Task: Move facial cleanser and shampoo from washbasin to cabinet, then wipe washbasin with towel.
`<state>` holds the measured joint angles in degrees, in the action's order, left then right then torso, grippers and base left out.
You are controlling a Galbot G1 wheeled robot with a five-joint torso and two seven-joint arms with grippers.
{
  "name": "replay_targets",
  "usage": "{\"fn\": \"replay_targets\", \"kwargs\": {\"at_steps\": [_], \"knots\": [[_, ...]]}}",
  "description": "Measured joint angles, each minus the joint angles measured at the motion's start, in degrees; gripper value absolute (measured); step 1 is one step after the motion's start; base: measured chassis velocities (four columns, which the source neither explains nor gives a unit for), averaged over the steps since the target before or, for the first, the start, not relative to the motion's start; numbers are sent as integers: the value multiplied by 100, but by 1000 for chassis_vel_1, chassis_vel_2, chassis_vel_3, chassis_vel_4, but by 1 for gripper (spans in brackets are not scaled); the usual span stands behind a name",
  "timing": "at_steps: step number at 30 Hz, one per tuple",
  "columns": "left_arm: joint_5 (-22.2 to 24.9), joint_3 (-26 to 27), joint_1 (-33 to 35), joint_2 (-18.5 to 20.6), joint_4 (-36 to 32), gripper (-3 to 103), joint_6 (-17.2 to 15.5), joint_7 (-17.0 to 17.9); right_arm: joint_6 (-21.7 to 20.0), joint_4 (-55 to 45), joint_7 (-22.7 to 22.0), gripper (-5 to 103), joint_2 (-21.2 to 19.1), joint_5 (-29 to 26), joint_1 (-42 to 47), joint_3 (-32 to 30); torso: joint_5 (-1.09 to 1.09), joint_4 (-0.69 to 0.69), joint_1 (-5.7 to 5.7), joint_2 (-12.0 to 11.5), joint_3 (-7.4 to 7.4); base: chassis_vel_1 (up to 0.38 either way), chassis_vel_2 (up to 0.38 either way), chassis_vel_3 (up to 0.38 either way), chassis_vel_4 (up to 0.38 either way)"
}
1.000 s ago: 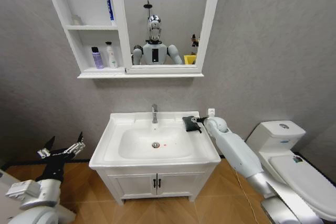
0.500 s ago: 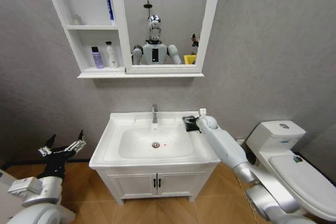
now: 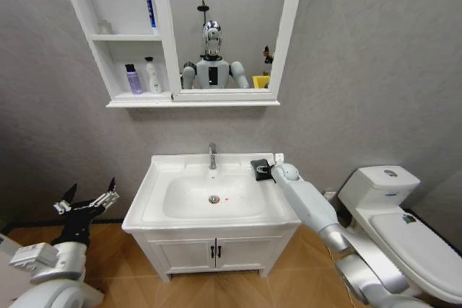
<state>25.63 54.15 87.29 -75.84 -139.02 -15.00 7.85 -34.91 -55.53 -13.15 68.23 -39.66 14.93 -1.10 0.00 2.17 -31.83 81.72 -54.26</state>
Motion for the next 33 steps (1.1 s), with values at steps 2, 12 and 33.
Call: {"fn": "replay_targets", "kwargs": {"at_steps": [2,12,33], "knots": [[5,-2,0,10,-22,100,-8,11,6,0,2,84,-15,-1,9,-4,-1,0,0,-1,0,0,0,0,0],[25,-48,9,56,-88,100,-39,66,102,42,119,46,-107,-3,44,-23,0,0,1,-2,1,0,0,0,0],[67,-13,10,87,-110,100,-46,99,156,-99,110,1,-155,-6,328,-195,-1,-1,2,-3,2,0,0,0,0]]}}
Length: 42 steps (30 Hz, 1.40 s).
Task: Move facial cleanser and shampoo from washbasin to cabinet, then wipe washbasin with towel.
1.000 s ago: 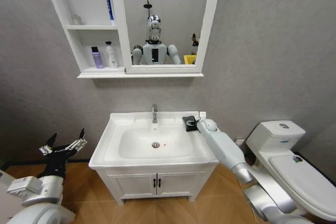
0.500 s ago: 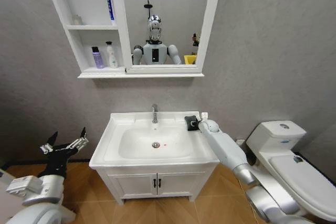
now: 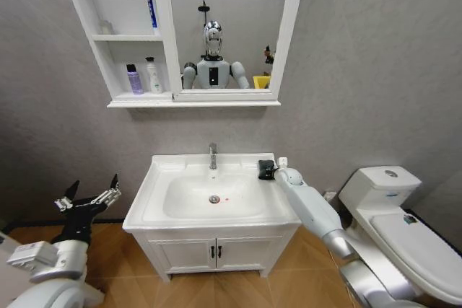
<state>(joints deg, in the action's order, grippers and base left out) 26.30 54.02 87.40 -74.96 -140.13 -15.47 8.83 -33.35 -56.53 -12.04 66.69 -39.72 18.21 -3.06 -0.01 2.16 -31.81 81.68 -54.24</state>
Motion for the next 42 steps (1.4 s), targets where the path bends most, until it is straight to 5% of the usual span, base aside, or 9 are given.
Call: {"fn": "replay_targets", "kwargs": {"at_steps": [20,34,42], "knots": [[-135,-331,-36,7,-1,100,-12,97,-307,-2653,-566,1,-476,-674,1176,420,0,-1,0,-1,0,0,0,0,0],[-144,-281,-26,-55,-27,100,-19,142,-579,-2149,-1046,1,75,-540,1278,1032,1,-1,0,-1,0,0,0,0,0],[-217,-457,-69,-94,6,100,-19,194,-436,-1645,-606,1,163,-153,1277,939,0,1,0,-1,0,0,0,0,0]]}}
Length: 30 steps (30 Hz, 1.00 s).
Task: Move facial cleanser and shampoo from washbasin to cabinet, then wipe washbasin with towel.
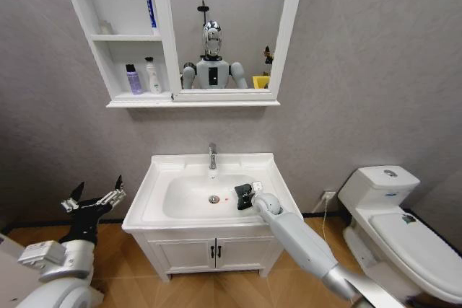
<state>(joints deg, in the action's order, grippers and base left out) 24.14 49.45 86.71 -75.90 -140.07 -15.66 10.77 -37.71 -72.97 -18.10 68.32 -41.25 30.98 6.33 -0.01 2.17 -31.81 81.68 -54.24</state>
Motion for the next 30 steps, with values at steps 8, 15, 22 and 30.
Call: {"fn": "replay_targets", "kwargs": {"at_steps": [8,15,22,30], "knots": [[3,87,119,96,-91,100,-20,45,628,847,594,1,533,597,-90,-27,0,-1,0,0,0,0,0,0,0],[107,263,234,217,-218,100,-67,90,987,1508,866,1,1016,1007,-218,-53,-3,-1,1,1,2,0,0,0,0],[83,305,359,190,-266,100,-68,84,1261,1805,1042,1,1358,1195,-299,-69,-1,1,1,2,2,0,0,0,0],[7,182,330,195,-247,100,-72,84,1240,1774,1041,1,1507,1154,-310,2,1,-2,-1,0,-1,0,0,0,0]]}}
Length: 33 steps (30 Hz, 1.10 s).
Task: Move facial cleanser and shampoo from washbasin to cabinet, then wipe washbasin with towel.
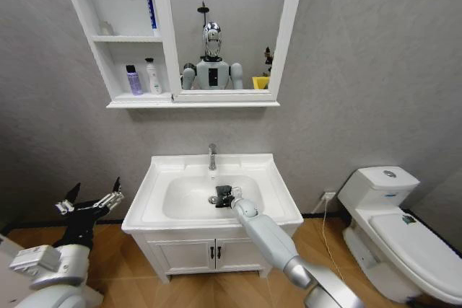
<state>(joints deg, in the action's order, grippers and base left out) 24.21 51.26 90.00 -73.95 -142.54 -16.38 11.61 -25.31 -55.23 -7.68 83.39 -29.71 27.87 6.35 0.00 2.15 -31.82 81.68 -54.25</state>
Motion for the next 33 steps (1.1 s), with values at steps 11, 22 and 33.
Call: {"fn": "replay_targets", "kwargs": {"at_steps": [11,22,33], "knots": [[-222,-198,-21,-128,58,100,8,1,-612,63,-615,1,390,-1294,-313,-126,1,1,-2,-3,-1,0,0,0,0],[-308,-304,-34,-138,28,100,8,26,-675,317,-772,1,869,-1419,-498,-210,0,4,0,-1,0,0,0,0,0],[-308,-375,-78,-148,-14,100,7,33,-732,-53,-842,1,175,-1435,-220,-252,1,1,0,-1,1,0,0,0,0]]}}
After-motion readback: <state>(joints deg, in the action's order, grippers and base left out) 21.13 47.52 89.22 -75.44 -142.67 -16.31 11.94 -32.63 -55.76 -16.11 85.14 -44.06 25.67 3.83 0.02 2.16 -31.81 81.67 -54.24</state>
